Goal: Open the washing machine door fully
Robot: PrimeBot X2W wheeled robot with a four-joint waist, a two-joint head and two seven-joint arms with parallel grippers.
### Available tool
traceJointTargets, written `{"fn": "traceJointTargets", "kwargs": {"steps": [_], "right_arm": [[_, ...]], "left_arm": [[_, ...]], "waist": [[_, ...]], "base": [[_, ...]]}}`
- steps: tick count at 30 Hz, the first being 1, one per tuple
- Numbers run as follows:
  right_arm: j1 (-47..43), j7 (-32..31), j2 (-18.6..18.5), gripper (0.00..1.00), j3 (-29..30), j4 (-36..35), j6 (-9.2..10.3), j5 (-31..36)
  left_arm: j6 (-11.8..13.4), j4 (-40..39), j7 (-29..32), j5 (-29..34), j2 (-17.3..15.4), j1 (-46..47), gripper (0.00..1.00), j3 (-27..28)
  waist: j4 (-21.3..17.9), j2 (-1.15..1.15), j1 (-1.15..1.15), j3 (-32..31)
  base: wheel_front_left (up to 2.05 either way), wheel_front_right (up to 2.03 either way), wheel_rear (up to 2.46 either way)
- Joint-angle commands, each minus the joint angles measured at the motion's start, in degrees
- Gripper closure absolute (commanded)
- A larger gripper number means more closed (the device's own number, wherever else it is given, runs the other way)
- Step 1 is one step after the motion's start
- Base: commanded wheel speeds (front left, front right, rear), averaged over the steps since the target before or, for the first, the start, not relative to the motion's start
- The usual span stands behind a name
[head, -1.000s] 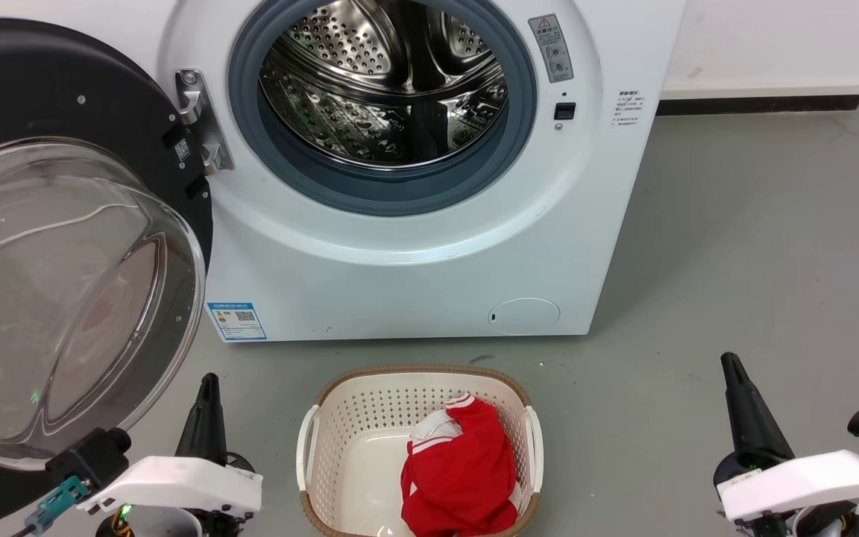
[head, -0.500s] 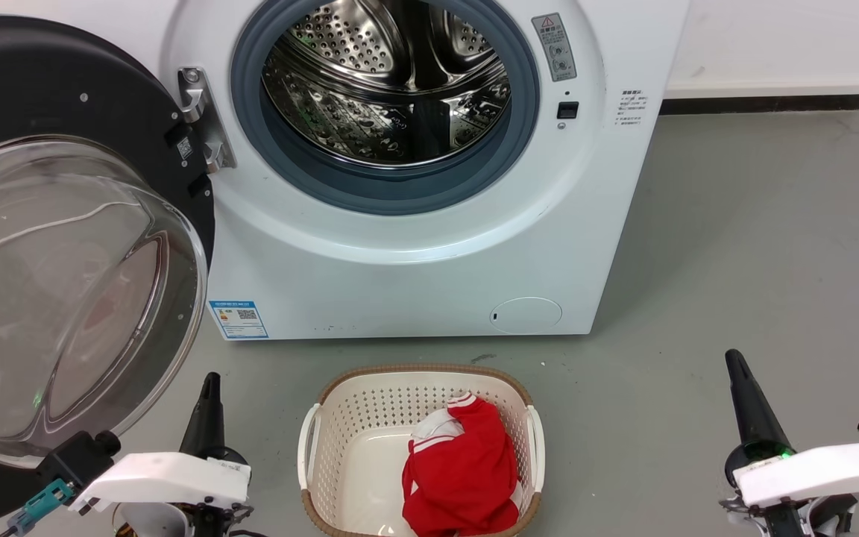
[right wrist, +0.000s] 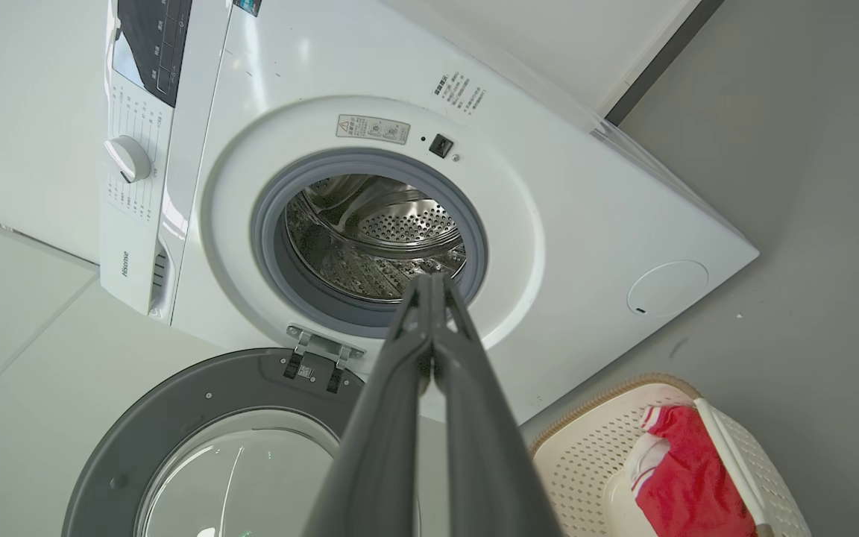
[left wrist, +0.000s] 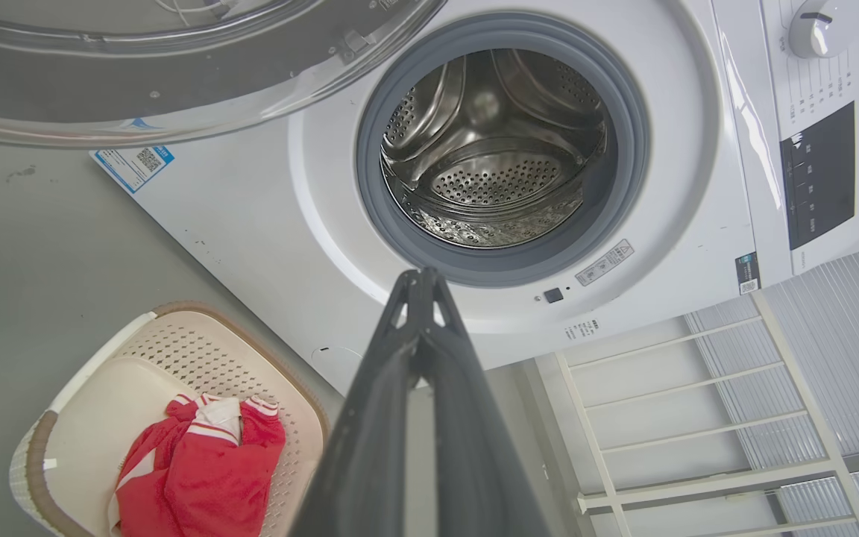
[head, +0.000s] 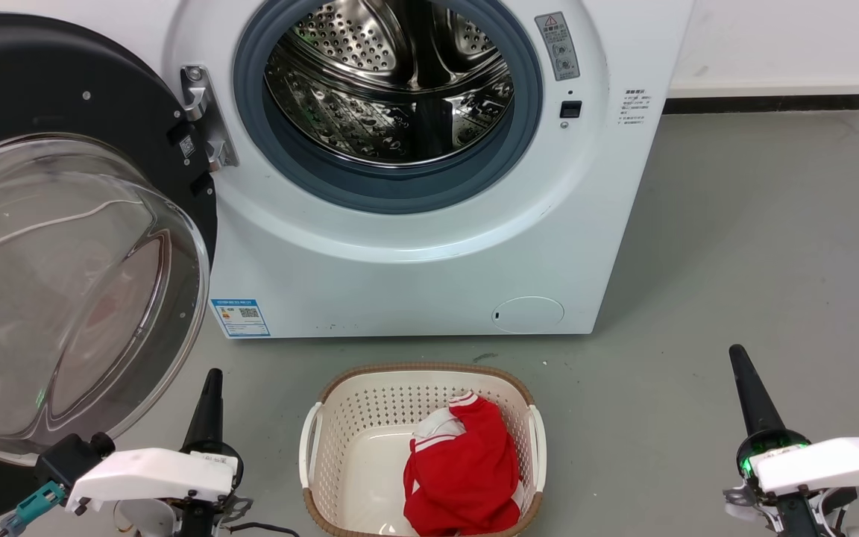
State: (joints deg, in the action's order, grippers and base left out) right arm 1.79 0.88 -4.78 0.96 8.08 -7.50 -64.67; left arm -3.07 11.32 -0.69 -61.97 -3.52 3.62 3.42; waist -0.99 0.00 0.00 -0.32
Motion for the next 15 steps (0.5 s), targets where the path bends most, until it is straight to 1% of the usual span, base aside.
{"fn": "traceJointTargets", "kwargs": {"steps": [1, 15], "right_arm": [[1.35, -0.17, -0.32, 1.00, 0.15, -0.08, 0.00, -1.37], [2.29, -1.63, -0.26, 1.00, 0.96, 1.59, 0.01, -9.49]], "left_arm": [[-0.40, -0.29, 0.24, -1.34, -0.12, 1.25, 1.00, 0.25], [-1.66, 0.57, 2.28, -9.58, 0.11, 1.84, 1.00, 1.14]], "waist": [[0.02, 0.00, 0.00, 0.01], [0.24, 0.00, 0.00, 0.12]], "base": [[0.00, 0.00, 0.00], [0.00, 0.00, 0.00]]}}
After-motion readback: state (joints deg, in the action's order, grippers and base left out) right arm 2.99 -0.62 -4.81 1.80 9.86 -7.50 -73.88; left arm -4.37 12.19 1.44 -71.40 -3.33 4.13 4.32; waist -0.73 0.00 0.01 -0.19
